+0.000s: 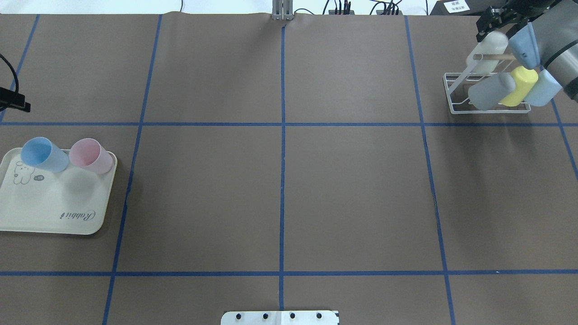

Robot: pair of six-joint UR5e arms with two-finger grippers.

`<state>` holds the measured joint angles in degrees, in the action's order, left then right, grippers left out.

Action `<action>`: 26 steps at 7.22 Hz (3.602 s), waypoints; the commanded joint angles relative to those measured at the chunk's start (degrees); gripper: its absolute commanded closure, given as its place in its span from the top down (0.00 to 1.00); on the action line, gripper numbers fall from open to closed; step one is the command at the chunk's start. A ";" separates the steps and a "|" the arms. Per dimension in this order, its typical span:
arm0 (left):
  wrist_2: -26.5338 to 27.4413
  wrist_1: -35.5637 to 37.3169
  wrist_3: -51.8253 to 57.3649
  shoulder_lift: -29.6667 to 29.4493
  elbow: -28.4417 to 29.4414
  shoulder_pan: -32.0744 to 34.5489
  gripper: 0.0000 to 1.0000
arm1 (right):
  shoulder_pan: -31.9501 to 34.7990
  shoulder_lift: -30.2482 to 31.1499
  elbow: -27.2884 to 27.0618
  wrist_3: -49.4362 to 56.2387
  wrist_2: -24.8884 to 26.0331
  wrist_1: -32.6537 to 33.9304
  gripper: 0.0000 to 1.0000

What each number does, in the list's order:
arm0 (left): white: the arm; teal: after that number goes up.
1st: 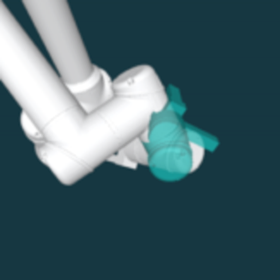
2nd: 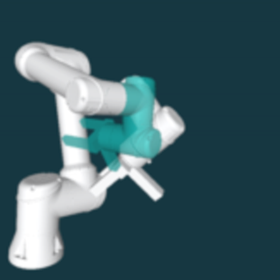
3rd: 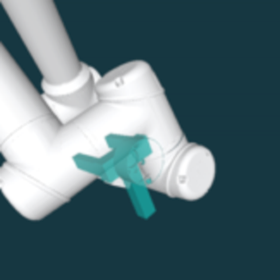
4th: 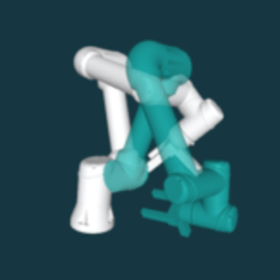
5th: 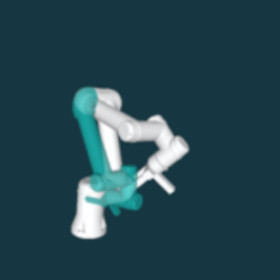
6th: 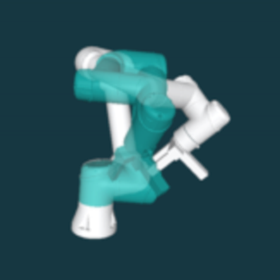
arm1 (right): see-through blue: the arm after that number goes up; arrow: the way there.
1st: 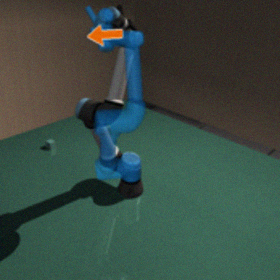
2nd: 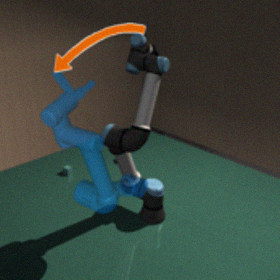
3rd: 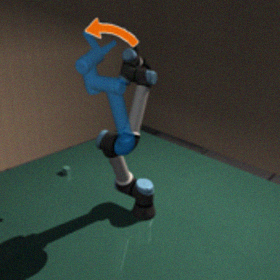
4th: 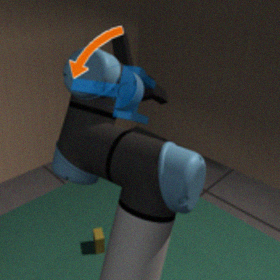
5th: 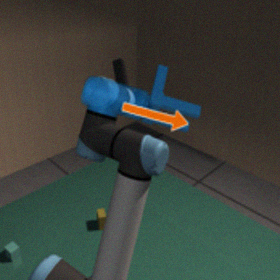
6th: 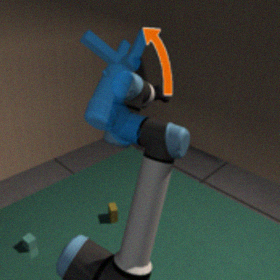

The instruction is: Transfer IKEA cup to right arm and place on rack

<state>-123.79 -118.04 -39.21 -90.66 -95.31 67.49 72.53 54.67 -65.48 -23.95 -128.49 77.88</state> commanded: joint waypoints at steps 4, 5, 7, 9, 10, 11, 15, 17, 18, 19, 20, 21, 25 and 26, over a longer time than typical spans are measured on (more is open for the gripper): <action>-2.33 0.17 0.01 1.18 2.84 -5.17 0.63 | 0.24 -2.09 -0.61 -0.30 0.00 -0.01 0.98; -2.42 0.09 0.01 1.18 2.93 -5.43 0.15 | 2.16 -3.59 -1.05 -0.39 -0.87 0.08 0.98; -2.77 0.09 -0.25 1.18 2.76 -7.36 0.00 | 5.15 -1.77 -6.99 -0.56 -6.56 0.86 0.98; -7.93 0.17 -0.25 2.14 0.06 -6.58 0.00 | 5.52 6.13 -19.54 -6.15 -7.56 0.69 0.98; -9.53 0.44 -0.25 4.50 -4.66 -3.36 0.00 | 4.21 7.20 -23.34 -12.46 -7.82 0.60 0.98; -9.63 2.27 -0.25 5.65 -8.54 -0.11 0.00 | 1.94 10.08 -28.34 -16.43 -7.21 0.43 0.98; -18.42 1.50 -34.33 -1.25 -20.32 -2.78 0.00 | -11.57 15.30 -44.78 -40.22 -1.54 -0.19 0.98; -12.76 -1.05 -50.54 -8.61 -21.50 -11.01 0.00 | -20.46 14.16 -49.89 -52.71 5.50 -2.28 0.97; -7.40 -1.14 -58.62 -14.23 -21.32 -17.41 0.00 | -21.89 14.76 -50.09 -61.82 6.67 -11.43 0.97; -4.91 -2.71 -64.79 -18.03 -21.23 -20.35 0.00 | -22.77 16.25 -49.92 -68.96 6.59 -20.92 0.97; -4.80 -12.38 -71.98 -19.20 -20.19 -23.33 0.00 | -23.31 18.35 -49.66 -73.04 6.42 -30.24 0.97; -4.80 -24.58 -79.28 -19.21 -17.05 -23.97 0.00 | -24.18 21.59 -49.05 -76.38 6.41 -41.04 0.96; 7.54 -60.34 -98.14 -19.91 -8.84 -32.29 0.00 | -30.49 19.88 -40.43 -88.63 11.38 -73.10 0.98; 12.90 -63.25 -101.21 -21.39 -8.75 -34.94 0.00 | -33.82 19.26 -40.34 -88.63 16.12 -75.66 0.98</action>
<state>-116.89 -176.84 -136.90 -110.87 -104.34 35.72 42.15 74.85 -106.33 -112.27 -117.02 6.08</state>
